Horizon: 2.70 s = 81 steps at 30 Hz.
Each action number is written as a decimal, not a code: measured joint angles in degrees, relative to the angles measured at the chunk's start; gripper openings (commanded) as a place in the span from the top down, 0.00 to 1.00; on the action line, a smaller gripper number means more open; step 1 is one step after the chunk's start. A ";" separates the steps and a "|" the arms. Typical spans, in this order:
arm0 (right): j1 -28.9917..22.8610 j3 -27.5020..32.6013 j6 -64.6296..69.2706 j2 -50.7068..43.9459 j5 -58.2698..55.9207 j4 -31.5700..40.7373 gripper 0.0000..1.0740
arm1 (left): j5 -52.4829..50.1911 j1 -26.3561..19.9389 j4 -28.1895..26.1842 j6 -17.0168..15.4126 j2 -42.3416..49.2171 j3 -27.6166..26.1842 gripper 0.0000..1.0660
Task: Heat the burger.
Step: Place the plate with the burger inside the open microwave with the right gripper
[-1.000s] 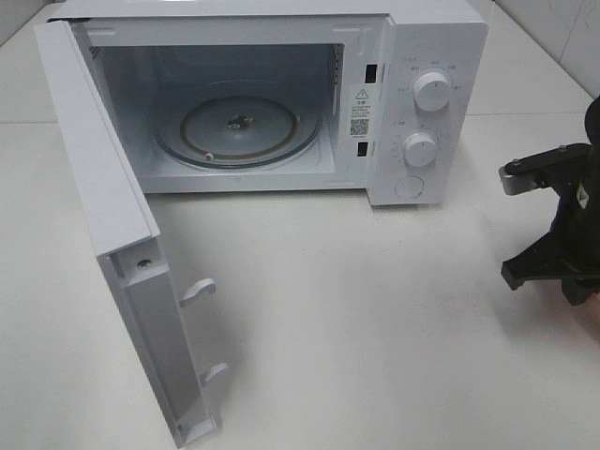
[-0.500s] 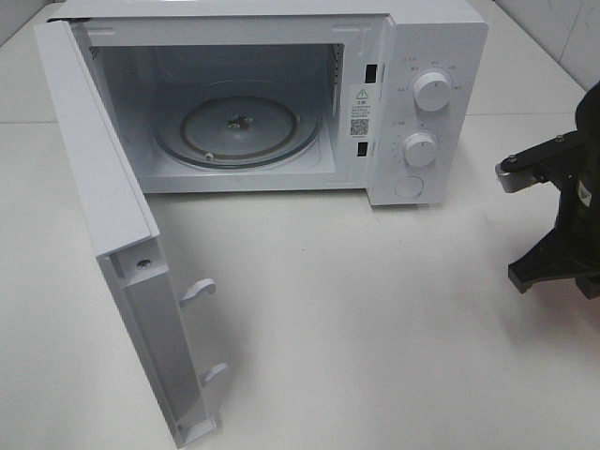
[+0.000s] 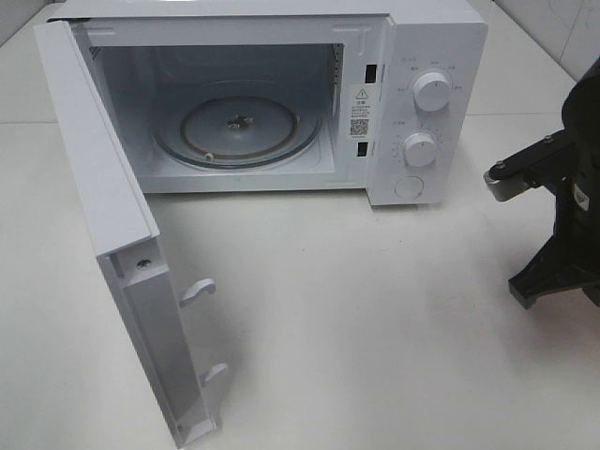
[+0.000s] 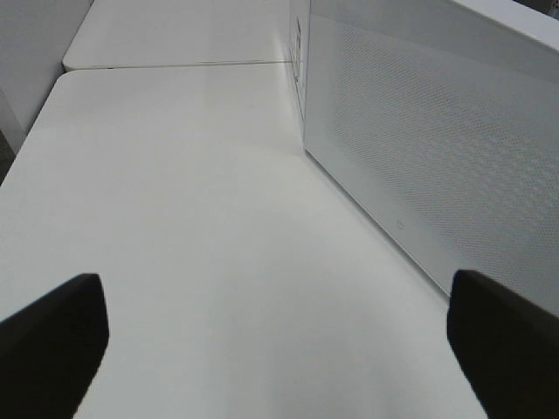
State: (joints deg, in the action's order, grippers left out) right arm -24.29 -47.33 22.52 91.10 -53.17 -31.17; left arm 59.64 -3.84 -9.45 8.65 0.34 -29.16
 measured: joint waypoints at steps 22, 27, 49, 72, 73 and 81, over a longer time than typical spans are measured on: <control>-11.80 3.67 0.52 -9.11 -3.67 0.80 1.00 | 0.00 0.00 0.00 0.00 0.00 0.00 0.08; -15.58 5.16 2.06 -11.06 -5.10 1.43 1.00 | 0.00 0.00 0.00 0.00 0.00 0.00 0.08; -28.88 5.96 5.50 -14.61 -9.97 4.13 1.00 | 0.00 0.00 0.00 0.00 0.00 0.00 0.08; -36.50 5.96 3.95 -14.78 -11.40 2.75 1.00 | 0.00 0.00 0.00 0.00 0.00 0.00 0.08; -36.50 5.96 2.35 -14.78 -10.89 1.83 1.00 | 0.00 0.00 0.00 0.00 0.00 0.00 0.08; -36.55 6.02 -1.38 -14.78 -8.65 -0.63 1.00 | 0.00 0.00 0.00 0.00 0.00 0.00 0.08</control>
State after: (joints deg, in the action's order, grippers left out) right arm -60.85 -41.31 21.14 76.32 -61.82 -31.80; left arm 59.64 -3.84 -9.45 8.65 0.34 -29.16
